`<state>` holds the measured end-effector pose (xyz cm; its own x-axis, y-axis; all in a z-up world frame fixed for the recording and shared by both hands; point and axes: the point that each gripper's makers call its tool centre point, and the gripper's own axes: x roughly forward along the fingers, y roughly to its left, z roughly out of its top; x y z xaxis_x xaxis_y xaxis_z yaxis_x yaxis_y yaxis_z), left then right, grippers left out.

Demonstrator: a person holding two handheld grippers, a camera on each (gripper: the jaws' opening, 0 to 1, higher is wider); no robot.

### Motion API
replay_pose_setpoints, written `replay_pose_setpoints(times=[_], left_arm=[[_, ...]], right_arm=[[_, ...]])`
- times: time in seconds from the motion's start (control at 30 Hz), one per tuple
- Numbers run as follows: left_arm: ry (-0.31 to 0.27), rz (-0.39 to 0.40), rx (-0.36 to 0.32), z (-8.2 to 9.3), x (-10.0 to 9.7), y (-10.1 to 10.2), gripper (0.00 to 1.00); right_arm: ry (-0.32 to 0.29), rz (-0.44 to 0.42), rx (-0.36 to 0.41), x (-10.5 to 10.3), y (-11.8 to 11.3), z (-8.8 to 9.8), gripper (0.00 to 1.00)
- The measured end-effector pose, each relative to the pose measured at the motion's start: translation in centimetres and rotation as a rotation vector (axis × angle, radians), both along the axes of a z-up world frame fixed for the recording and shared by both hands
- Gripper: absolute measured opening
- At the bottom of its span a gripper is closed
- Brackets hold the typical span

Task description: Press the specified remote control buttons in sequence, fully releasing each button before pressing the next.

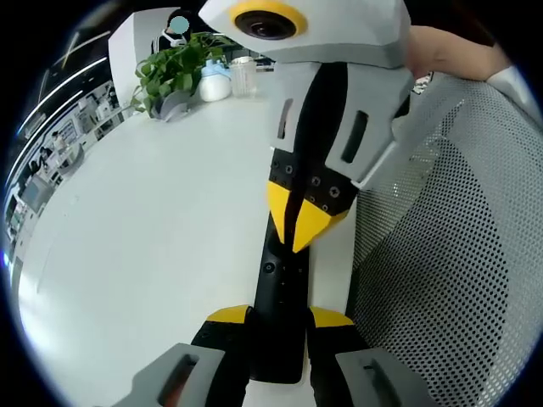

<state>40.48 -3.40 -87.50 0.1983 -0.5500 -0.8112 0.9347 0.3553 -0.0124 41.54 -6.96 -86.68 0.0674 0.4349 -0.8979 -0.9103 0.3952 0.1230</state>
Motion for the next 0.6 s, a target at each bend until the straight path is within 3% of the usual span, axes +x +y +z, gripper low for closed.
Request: replay_pose_setpoints(times=[0.6], left_arm=[[0.000,-0.002,0.001,0.01,0.01,-0.02,0.25]], right_arm=[[-0.016,-0.007,-0.014,0.37,-0.31,-0.09,0.00]])
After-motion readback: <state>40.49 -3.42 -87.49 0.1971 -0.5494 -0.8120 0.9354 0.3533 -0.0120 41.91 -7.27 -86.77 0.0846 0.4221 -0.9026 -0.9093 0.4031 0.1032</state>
